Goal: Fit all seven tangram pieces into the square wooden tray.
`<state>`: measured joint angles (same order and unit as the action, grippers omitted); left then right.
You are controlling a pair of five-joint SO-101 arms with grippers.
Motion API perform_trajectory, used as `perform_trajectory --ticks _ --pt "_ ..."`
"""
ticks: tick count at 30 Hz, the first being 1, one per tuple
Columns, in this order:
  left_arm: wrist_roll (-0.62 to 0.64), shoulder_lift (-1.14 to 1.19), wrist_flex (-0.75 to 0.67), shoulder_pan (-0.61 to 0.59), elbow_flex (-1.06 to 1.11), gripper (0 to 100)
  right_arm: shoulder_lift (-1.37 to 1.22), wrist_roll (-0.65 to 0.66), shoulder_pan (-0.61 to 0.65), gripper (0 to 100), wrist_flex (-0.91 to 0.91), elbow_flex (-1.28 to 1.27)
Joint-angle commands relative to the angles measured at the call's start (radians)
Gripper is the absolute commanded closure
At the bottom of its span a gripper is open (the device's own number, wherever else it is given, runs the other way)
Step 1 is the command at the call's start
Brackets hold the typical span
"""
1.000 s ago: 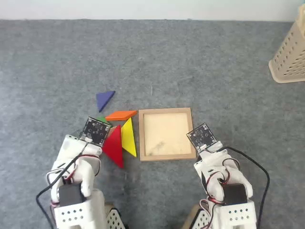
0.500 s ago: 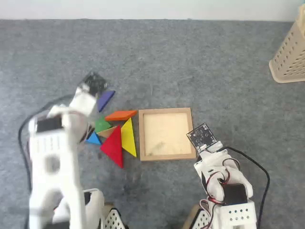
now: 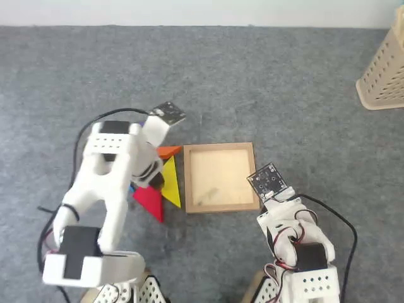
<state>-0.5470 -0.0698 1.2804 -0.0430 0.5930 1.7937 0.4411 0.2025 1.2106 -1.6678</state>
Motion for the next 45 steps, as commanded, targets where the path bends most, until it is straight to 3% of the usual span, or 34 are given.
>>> perform_trajectory --ticks 1,11,19,26,32,35,40,45 --pt "0.037 0.054 -0.063 0.034 -0.01 77 0.022 0.011 0.001 99.1 0.007 -0.015" --pt "-0.005 0.255 -0.118 -0.086 -0.07 77 0.022 0.011 0.001 99.1 0.007 -0.015" --pt "-0.003 0.273 -0.14 -0.081 -0.082 95 0.022 0.011 0.001 99.1 0.007 -0.015" --pt "0.002 0.272 -0.135 -0.13 -0.209 99 0.022 0.011 0.001 99.1 0.007 -0.015" --pt "0.002 0.27 0.094 -0.183 -0.476 99 0.022 0.011 0.001 99.1 0.007 -0.015" --pt "0.002 0.272 0.169 -0.172 -0.578 98 0.022 0.011 0.001 99.1 0.007 -0.015" --pt "0.002 0.275 0.175 -0.055 -0.573 88 0.022 0.011 0.001 99.1 0.007 -0.015" --pt "-0.006 0.259 0.235 0.044 -0.45 91 0.022 0.011 0.001 99.1 0.007 -0.015"
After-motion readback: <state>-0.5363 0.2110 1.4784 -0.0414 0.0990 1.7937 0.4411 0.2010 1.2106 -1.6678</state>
